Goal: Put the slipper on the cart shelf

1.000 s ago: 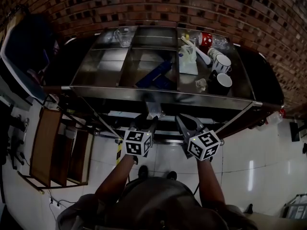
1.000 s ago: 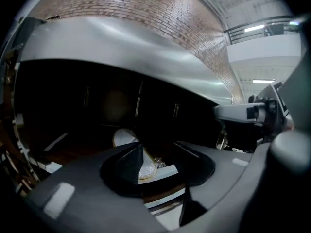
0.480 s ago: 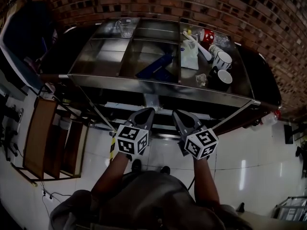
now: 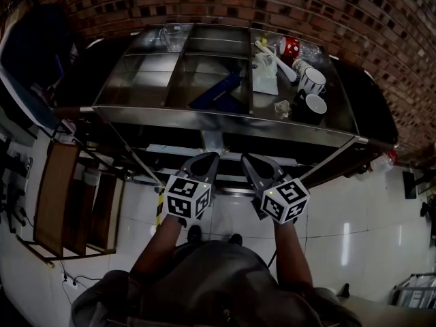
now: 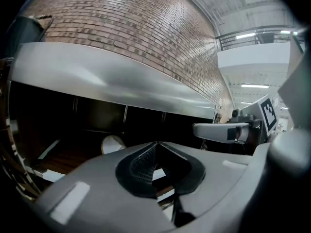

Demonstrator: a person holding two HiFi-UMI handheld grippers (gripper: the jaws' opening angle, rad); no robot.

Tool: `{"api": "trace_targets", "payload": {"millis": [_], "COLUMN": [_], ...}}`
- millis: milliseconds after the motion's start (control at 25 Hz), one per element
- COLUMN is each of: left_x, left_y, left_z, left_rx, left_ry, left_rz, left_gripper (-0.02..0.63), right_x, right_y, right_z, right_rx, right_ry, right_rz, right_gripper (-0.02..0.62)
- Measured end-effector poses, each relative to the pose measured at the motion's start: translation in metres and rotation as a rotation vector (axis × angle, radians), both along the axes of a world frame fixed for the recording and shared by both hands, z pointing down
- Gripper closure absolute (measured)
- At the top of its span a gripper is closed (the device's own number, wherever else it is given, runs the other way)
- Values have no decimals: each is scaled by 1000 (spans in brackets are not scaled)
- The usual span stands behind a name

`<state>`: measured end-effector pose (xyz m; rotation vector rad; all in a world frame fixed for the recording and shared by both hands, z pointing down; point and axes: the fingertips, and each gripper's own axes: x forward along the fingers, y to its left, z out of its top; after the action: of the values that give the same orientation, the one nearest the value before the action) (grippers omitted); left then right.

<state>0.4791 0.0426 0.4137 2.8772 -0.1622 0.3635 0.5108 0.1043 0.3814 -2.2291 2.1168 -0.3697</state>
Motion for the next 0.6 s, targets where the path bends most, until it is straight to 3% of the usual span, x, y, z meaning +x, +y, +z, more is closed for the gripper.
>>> {"api": "trace_targets", "payload": {"millis": [600], "left_x": [3], "left_y": [2], "left_z": [1], "left_rx": [-5], "left_ry": [-6], "left_rz": [11], "left_gripper": [598], "right_x": [0], "right_y": [5], "right_z": [-1], "right_rx": [13], "right_ry": [-5], "right_rz": [-4], "right_gripper": [597]}}
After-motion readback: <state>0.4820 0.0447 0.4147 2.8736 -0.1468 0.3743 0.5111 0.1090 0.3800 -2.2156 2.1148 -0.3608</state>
